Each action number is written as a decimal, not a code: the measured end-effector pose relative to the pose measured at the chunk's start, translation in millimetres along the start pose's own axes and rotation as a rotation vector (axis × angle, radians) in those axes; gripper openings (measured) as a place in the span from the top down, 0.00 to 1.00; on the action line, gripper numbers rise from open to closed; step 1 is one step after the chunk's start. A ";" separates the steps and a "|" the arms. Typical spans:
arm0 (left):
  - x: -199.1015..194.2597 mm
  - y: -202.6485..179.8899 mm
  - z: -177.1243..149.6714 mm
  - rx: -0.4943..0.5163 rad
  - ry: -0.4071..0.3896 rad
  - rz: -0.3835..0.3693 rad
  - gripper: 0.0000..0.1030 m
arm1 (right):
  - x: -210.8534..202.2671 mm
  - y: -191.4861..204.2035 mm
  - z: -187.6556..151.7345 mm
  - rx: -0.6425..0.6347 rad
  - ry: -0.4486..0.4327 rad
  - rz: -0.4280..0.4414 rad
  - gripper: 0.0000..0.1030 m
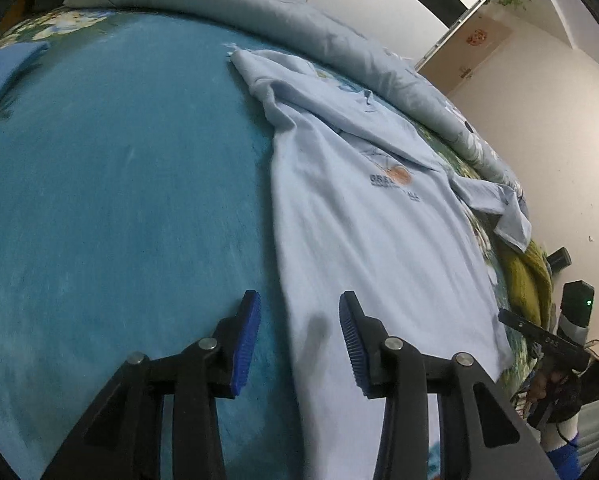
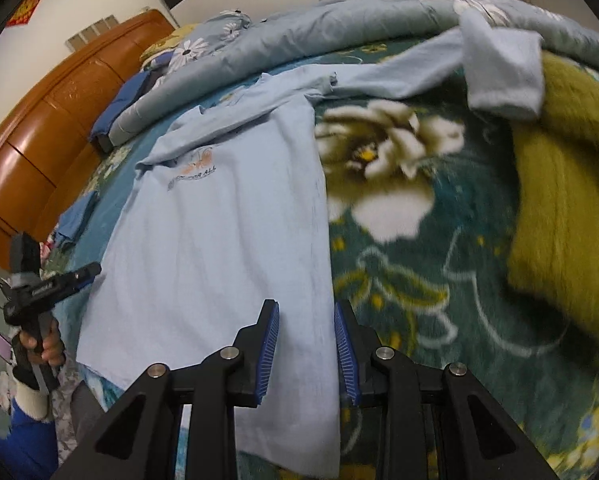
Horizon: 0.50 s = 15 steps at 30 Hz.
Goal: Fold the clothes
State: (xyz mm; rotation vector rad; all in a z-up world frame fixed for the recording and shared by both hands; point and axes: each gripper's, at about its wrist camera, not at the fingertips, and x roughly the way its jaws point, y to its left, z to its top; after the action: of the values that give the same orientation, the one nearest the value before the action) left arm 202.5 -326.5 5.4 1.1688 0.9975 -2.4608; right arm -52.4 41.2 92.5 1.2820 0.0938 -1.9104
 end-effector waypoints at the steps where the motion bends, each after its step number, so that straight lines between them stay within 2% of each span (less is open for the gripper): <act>1: 0.4 -1.7 -4.5 0.000 0.009 0.001 0.59 | -0.7 -0.5 -2.7 0.008 -0.003 0.002 0.69; 7: -5.9 -3.2 -22.4 -0.016 0.010 -0.002 0.59 | -3.2 0.8 -16.7 0.024 0.000 0.038 0.69; 8: -8.0 -3.2 -25.0 -0.023 0.012 -0.003 0.63 | -4.1 0.2 -18.3 0.030 -0.002 0.045 0.69; 9: -8.6 -4.2 -28.0 -0.026 0.015 -0.002 0.77 | -5.1 -0.7 -19.8 0.037 -0.005 0.052 0.69; 11: -7.8 -7.0 -33.6 -0.025 0.015 0.006 0.92 | -6.9 -3.6 -22.0 0.061 -0.010 0.066 0.71; 12: -7.0 -8.2 -35.6 -0.028 0.006 0.011 0.94 | -7.9 -4.6 -22.5 0.071 -0.012 0.071 0.75; 13: -8.1 -8.3 -37.5 -0.038 -0.006 0.011 0.96 | -9.1 -4.9 -22.8 0.076 -0.014 0.071 0.87; 15: -14.0 -10.5 -40.3 -0.059 -0.035 0.001 0.96 | -12.2 -6.6 -23.1 0.084 -0.015 0.060 0.91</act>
State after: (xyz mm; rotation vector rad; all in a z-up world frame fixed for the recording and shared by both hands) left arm 230.5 -292.7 3.0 1.1036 1.0510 -2.4254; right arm -37.8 63.6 88.8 1.3111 -0.0324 -1.8899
